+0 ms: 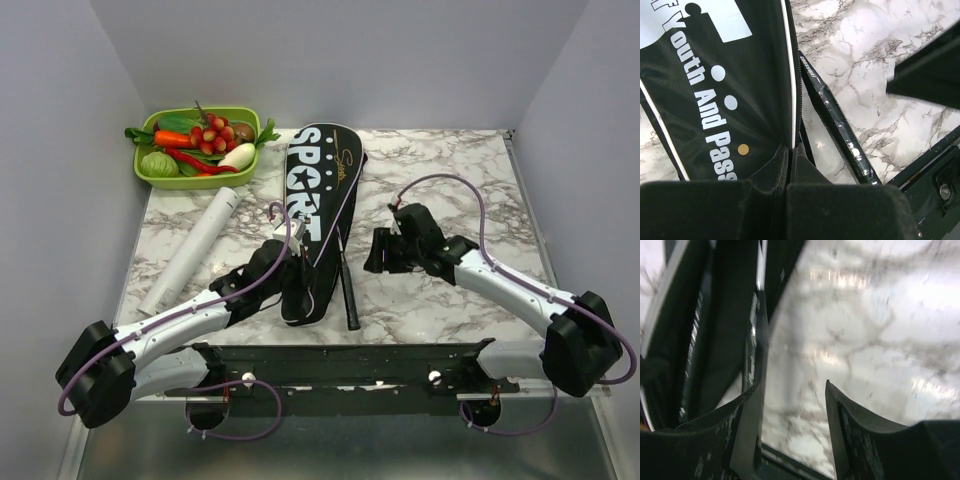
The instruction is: Pack up the badminton gear
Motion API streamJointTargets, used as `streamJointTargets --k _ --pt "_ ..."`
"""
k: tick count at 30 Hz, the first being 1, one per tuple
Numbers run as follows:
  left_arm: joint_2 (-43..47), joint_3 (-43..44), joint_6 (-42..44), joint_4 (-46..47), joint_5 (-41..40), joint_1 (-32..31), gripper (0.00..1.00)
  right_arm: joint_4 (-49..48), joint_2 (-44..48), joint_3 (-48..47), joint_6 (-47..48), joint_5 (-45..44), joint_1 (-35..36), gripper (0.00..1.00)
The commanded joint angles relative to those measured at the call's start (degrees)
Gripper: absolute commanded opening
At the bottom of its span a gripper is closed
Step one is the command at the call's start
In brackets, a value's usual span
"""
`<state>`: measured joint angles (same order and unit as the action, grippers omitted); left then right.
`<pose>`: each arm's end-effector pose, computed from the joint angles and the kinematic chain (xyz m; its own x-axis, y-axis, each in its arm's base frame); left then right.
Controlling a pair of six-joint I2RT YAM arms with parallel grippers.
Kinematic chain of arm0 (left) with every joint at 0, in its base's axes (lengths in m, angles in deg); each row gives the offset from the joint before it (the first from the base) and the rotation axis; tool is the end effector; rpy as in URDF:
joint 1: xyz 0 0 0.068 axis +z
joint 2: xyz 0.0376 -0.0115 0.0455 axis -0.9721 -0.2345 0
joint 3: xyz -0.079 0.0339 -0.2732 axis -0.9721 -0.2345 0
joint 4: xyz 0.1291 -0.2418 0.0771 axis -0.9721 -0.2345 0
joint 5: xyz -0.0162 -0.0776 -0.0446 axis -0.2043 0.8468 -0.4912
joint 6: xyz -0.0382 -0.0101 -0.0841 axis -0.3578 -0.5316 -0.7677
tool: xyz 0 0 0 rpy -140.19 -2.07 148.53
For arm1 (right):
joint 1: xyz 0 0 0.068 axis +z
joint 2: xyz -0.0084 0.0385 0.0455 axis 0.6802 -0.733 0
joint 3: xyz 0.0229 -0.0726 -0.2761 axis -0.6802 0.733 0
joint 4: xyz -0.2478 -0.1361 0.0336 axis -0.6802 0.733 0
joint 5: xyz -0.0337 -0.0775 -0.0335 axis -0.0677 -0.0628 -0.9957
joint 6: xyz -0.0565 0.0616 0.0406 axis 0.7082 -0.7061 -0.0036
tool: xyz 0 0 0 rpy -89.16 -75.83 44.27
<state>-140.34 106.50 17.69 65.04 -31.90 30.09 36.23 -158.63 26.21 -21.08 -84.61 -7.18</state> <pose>0.2011 -0.2031 0.1956 -0.6730 -0.1356 -0.7271 0.3587 0.7999 -0.4812 0.2644 0.1956 0.2119 -0.8156 0.0281 -0.5780 -0.2378 0.8943 0.3791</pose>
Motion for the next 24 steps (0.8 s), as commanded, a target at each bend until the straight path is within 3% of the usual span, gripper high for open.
streamJointTargets --k 1,8,24 --pt "0.98 2.04 1.12 0.7 0.02 -0.15 0.0 1.21 5.56 7.28 -1.5 11.93 1.06 0.62" --pt "0.9 1.25 0.86 2.01 0.45 -0.15 0.0 -9.15 9.87 15.73 -8.45 18.37 4.04 0.62" --pt "0.98 -0.15 0.68 3.25 1.42 -0.06 0.0 -33.68 2.4 26.63 -19.26 22.42 6.24 0.6"
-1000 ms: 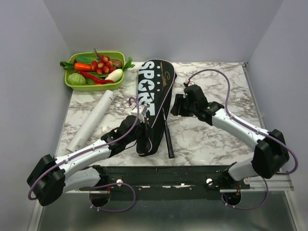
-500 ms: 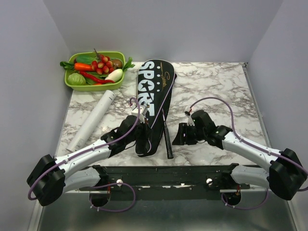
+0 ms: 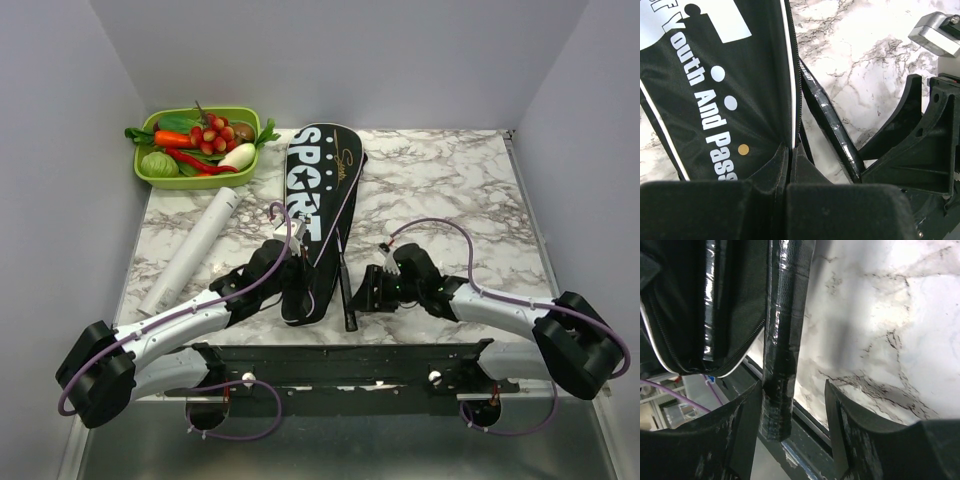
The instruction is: Pack up the badminton gear
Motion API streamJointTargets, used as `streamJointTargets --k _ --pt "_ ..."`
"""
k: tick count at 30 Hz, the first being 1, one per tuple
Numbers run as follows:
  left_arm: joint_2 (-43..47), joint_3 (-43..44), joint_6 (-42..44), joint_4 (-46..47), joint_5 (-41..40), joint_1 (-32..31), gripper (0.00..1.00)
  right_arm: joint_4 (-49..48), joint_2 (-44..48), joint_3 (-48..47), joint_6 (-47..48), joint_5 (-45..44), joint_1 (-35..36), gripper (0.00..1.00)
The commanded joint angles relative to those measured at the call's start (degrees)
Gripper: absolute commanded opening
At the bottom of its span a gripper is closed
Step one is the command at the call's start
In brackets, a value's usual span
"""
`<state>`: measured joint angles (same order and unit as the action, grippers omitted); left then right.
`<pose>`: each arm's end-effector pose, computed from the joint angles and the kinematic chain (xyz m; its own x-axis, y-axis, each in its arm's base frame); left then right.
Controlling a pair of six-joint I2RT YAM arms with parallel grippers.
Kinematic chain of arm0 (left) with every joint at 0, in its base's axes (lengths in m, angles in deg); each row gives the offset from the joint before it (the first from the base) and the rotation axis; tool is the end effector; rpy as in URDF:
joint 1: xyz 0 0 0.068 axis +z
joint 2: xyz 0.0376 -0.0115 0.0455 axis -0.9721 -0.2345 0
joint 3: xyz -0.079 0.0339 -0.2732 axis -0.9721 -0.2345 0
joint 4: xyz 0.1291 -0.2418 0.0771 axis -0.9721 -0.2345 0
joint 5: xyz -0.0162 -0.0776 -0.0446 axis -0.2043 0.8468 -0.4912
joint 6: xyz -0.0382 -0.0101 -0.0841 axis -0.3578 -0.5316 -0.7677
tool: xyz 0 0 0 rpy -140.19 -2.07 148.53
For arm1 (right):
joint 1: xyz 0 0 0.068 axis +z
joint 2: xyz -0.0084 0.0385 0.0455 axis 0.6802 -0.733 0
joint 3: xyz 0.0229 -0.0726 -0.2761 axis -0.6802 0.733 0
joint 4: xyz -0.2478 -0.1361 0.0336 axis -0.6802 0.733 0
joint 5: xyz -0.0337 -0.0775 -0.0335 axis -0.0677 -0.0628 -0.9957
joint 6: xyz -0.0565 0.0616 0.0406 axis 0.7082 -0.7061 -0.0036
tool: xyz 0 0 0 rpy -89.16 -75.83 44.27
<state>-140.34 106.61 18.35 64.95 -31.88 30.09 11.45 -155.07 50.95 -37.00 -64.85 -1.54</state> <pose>0.2012 -0.2033 0.1962 -0.6688 -0.1265 -0.7326 0.3667 0.8011 -0.4730 0.1856 0.2066 0.1246 -0.9457 0.0489 -0.3213 -0.2068 0.6720 0.7110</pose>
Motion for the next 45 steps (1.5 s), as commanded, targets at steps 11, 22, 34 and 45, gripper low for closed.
streamJointTargets --k 11,22,34,45 --pt "0.98 -0.88 0.11 3.6 1.66 -0.06 0.0 -18.66 -3.01 4.97 -8.71 3.28 0.69 0.28" --pt "2.13 -3.95 -2.35 5.87 3.51 -0.32 0.0 -16.46 -10.64 -8.29 -9.77 0.2 0.6 0.01" --pt "0.38 -8.17 -5.34 11.85 6.14 -1.29 0.0 -20.67 -26.89 -19.73 -10.73 -1.3 -0.28 0.0" --pt "1.24 -3.17 -6.74 -5.53 -11.51 -1.29 0.07 -27.71 -33.24 -17.71 -11.88 -1.91 -0.28 0.0"
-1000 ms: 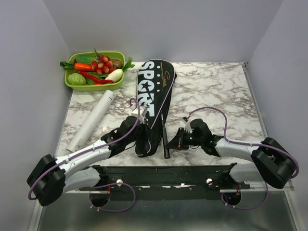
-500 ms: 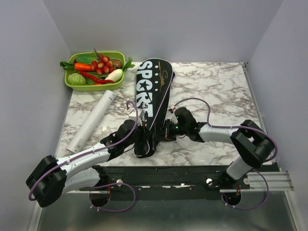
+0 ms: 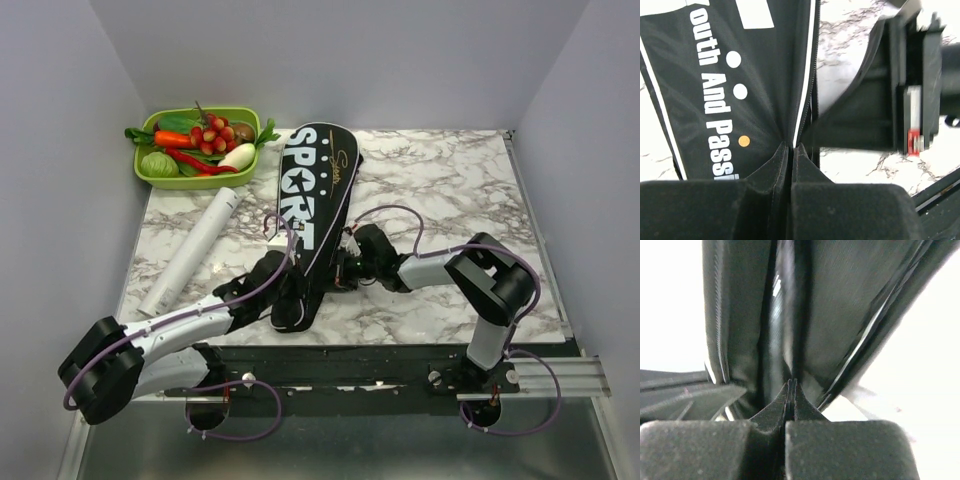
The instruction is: Pack up the badminton gear
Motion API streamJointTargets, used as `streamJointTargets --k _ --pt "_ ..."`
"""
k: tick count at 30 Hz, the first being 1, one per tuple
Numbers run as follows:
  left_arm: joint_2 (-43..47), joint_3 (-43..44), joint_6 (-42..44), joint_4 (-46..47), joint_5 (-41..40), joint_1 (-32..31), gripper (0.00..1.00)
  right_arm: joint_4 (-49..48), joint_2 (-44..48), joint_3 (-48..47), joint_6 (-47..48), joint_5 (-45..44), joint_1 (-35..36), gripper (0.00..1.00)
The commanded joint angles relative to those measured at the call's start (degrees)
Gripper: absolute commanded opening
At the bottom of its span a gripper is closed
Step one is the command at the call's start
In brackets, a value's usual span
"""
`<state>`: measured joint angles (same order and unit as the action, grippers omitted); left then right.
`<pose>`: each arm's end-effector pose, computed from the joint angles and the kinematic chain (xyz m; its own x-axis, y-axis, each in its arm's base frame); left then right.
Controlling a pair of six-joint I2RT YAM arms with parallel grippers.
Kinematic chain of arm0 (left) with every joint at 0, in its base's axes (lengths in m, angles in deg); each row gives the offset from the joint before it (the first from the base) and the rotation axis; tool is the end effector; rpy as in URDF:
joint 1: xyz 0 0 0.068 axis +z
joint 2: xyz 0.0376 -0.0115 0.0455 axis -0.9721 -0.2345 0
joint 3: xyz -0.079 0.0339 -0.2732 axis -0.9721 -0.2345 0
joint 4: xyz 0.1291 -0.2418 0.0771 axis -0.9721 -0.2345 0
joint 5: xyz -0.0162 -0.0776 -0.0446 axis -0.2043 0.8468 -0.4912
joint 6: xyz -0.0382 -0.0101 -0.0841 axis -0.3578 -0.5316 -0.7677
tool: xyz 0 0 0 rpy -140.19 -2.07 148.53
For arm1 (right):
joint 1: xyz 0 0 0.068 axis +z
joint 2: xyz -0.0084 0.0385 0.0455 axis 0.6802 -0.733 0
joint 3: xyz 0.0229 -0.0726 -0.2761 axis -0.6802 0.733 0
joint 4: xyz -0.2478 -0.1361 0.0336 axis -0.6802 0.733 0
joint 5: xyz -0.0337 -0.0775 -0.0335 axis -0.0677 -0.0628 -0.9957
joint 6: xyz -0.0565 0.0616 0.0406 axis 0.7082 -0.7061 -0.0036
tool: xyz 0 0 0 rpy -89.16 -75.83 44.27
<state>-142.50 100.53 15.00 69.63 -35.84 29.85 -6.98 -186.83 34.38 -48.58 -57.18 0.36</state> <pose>0.1970 -0.1922 0.1561 -0.6917 -0.1620 -0.7038 0.2738 0.8430 -0.4631 0.2492 0.2927 0.0849 -0.9875 0.0678 -0.1420 -0.0801 0.5603 0.8244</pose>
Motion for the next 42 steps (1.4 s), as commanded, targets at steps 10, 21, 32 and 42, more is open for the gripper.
streamJointTargets --k 10,21,32,42 --pt "17.9 5.99 -4.37 -25.87 -18.12 -0.96 0.21 -9.11 -3.24 -1.4 0.5 -9.5 -2.18 0.01" --pt "10.36 1.6 -4.98 -12.79 -7.58 -0.87 0.17 -9.29 3.86 4.13 1.2 -11.07 -2.09 0.07" --pt "-2.73 8.79 -6.39 -1.0 -0.1 -5.43 0.08 4.24 18.99 10.89 5.95 -18.98 -2.09 0.14" --pt "-7.84 11.7 -5.16 -0.02 0.87 -7.82 0.31 4.96 19.18 11.69 6.56 -20.13 -2.09 0.32"
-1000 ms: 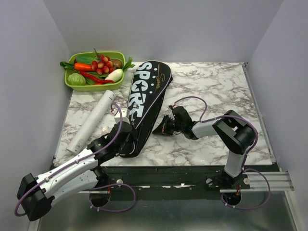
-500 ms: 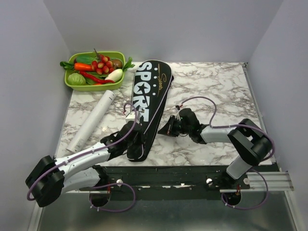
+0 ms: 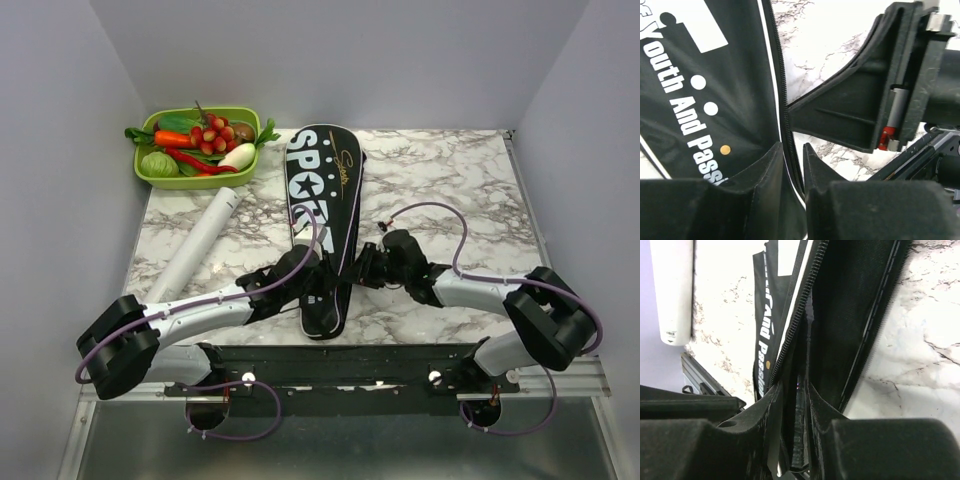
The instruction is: Pack up the badminton gear
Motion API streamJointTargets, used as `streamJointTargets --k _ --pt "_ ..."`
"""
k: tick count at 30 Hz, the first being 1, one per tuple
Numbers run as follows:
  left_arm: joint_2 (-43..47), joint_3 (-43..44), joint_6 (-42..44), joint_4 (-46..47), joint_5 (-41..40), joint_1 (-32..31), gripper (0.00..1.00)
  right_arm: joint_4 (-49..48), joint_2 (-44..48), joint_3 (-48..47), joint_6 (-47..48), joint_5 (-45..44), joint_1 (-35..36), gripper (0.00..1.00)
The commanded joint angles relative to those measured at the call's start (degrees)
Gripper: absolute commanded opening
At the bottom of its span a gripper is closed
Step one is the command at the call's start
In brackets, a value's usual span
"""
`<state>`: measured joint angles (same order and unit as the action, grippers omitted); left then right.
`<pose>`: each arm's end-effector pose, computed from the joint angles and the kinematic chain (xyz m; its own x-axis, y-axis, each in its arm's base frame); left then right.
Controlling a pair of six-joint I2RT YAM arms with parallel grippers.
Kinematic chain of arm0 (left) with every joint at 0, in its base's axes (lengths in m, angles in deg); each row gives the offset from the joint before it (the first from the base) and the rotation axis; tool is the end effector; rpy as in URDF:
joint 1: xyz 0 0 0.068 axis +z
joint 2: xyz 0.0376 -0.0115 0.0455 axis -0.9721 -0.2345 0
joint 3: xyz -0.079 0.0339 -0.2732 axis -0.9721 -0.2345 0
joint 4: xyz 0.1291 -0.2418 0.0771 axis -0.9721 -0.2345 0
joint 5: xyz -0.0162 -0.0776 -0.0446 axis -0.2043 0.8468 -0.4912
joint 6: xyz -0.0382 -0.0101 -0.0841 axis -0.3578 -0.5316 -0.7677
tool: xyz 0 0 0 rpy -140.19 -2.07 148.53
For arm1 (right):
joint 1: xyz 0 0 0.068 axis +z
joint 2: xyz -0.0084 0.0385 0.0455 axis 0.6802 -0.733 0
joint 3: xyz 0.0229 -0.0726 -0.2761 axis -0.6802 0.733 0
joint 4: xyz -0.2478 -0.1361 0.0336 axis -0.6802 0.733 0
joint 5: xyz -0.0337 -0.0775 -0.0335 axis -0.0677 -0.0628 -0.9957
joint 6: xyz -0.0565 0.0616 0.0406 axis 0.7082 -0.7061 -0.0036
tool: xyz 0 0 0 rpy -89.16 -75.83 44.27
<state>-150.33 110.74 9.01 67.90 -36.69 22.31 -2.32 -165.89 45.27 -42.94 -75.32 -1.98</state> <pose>0.1948 -0.2486 0.1830 -0.7324 -0.1651 -0.6606 0.3033 0.7895 -0.5336 0.2380 0.2300 0.1312 -0.8706 0.2615 -0.4166 -0.1450 0.6729 0.7253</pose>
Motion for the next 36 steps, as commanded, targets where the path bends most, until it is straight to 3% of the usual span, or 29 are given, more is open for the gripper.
streamJointTargets --k 1,3,7,13,14,17,21,36 --pt "0.33 1.67 2.83 1.0 2.16 -0.28 0.33 -0.31 -2.46 0.72 0.66 -1.73 0.25 0.31" --pt "0.86 2.54 4.43 -0.66 2.16 -0.28 0.42 -1.63 -4.13 0.55 0.4 -1.11 0.25 0.31" --pt "4.72 2.72 6.45 -6.01 -1.25 -0.28 0.47 -3.39 -6.15 0.37 0.04 -0.23 0.25 0.32" --pt "8.86 1.15 4.27 -18.14 -15.04 1.13 0.44 -6.73 -7.3 1.42 0.04 1.7 0.25 0.32" --pt "9.21 0.18 3.48 -18.51 -15.41 2.7 0.39 -7.34 -7.3 1.6 0.31 2.14 0.25 0.32" --pt "9.57 -4.65 1.63 -15.71 -13.75 5.34 0.22 -8.22 -6.87 1.95 0.57 3.19 0.25 0.32" --pt "7.29 -8.61 1.01 -11.4 -11.11 7.89 0.08 -8.67 -6.86 2.3 0.57 4.78 0.34 0.32" --pt "-5.55 -10.98 1.45 4.86 -0.3 8.16 0.04 -15.96 -13.71 1.51 -2.06 9.79 2.44 0.32"
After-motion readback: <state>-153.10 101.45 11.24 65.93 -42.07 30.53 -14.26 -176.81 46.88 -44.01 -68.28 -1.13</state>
